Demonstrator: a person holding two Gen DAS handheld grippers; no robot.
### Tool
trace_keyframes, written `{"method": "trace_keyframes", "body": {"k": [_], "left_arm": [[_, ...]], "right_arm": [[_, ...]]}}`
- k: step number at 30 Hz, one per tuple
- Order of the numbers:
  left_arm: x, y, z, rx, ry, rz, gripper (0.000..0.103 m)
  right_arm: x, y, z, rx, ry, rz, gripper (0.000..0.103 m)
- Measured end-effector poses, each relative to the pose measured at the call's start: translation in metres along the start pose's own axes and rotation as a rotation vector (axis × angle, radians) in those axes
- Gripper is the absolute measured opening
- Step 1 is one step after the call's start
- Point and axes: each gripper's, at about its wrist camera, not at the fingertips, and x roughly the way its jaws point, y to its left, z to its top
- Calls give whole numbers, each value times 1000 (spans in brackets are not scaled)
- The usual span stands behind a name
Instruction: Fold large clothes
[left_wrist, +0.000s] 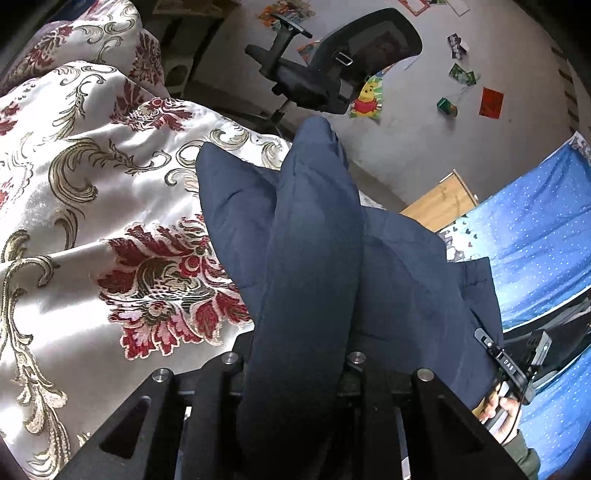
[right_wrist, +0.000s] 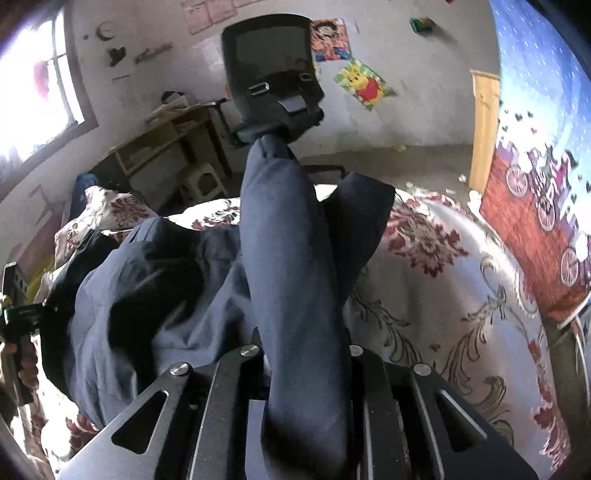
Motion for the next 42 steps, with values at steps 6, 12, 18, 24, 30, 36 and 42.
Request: {"method": "trace_keyframes", "body": {"k": [6,12,18,24,30,36,42], "left_arm": [[1,-14,-6,38,22,163,53],[-11,-23,-12,32,-30,303,79],[-33,-39,-21,36,-113,350,97],[-56,-67,-30,115,-198,364,103],[-87,-100,-45,204,-272,365,103],[-116,-130,-63,269,-321,346,103],[-145,-152,-83,326,-381,347,103]], "right_arm": [[5,-12,-7,57,35,-71,55],[-10,-9,-10,31,-9,-135,75],[-38,17,-9,-55,-68,-139,81],[-72,41,-9,-80,-139,-105,85],[-107,53,-12,-76,-195,-72,87],[-142,70,-19,-100,-246,-53,89],[-179,93,-27,-165,-279,-31,90]]}}
